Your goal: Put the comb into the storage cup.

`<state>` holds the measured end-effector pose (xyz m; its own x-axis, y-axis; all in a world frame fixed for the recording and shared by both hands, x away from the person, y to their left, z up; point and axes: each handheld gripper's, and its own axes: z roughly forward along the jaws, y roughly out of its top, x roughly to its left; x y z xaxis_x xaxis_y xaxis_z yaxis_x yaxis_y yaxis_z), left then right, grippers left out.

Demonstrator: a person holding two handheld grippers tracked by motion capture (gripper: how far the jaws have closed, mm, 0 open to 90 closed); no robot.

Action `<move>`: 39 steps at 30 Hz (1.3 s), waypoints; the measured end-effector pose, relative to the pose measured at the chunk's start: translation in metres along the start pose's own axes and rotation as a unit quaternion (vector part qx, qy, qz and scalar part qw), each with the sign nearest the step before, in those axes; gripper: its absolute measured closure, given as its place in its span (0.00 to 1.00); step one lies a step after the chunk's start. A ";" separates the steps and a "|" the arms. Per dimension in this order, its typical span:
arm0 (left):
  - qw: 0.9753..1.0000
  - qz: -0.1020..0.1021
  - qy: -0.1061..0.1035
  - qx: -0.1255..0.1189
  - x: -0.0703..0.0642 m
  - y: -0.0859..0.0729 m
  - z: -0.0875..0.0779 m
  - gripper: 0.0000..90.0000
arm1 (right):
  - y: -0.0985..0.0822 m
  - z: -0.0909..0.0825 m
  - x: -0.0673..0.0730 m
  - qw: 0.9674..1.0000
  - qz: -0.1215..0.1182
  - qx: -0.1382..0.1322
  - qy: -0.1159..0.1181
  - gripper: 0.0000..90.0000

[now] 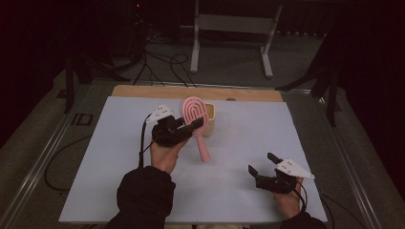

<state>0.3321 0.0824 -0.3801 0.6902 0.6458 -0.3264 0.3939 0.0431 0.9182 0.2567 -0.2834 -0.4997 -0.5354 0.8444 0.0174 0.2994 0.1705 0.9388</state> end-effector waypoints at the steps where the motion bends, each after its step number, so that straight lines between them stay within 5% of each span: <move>1: 1.000 0.001 -0.001 -0.002 0.000 0.001 0.000 0.72 | 0.000 0.000 0.000 1.000 0.000 0.000 0.000 0.11; 39: 0.999 0.031 0.028 -0.005 0.009 0.034 0.004 0.72 | -0.003 0.005 0.003 1.000 -0.006 0.010 -0.002 0.12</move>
<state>0.3539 0.0863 -0.3528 0.6782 0.6887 -0.2564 0.3458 0.0088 0.9383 0.2582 -0.2793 -0.5042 -0.5358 0.8443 0.0046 0.3080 0.1903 0.9322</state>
